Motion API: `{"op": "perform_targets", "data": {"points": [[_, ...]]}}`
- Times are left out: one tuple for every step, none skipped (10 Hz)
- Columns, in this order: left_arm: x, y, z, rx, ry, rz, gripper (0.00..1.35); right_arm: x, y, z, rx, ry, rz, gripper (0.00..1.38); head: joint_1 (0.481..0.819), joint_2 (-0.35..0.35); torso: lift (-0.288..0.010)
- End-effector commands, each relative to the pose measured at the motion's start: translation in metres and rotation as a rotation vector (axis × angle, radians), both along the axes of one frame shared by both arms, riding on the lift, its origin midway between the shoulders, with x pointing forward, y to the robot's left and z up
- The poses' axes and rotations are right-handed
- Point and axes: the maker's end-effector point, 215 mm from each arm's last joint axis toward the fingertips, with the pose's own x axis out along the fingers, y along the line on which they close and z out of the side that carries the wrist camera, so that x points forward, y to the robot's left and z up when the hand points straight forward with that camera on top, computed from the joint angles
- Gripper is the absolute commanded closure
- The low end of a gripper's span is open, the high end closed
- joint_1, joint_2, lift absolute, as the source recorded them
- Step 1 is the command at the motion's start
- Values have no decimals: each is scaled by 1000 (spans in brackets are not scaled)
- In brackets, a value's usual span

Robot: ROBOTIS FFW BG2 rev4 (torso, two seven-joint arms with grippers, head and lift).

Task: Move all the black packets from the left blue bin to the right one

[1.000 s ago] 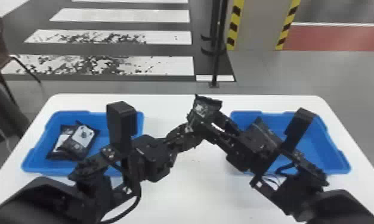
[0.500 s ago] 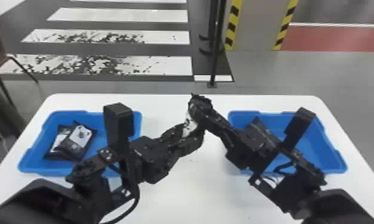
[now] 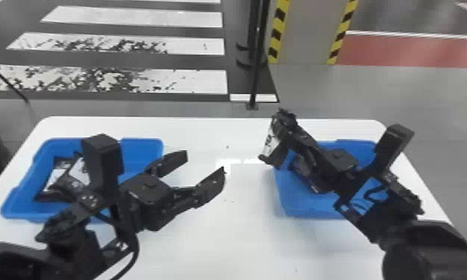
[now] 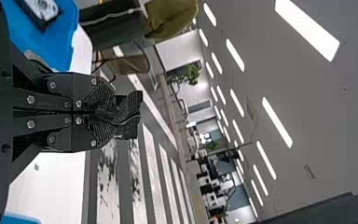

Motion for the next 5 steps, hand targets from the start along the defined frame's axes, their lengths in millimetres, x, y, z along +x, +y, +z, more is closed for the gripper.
{"op": "perform_targets", "data": {"points": [[8, 26, 0, 9, -12, 57, 197, 25, -66, -24, -103, 19, -127, 1279, 695, -91, -140], [10, 41, -1, 12, -9, 89, 199, 33, -109, -44, -163, 53, -205, 1279, 695, -119, -140], [13, 60, -6, 22, -2, 128, 199, 38, -145, -61, -218, 84, -269, 1279, 695, -135, -140], [17, 81, -7, 37, -6, 170, 200, 40, -168, -78, -255, 118, -312, 1277, 695, -161, -140], [22, 100, -5, 54, -16, 209, 200, 44, -180, -93, -269, 151, -332, 1102, 695, -178, -140]]}}
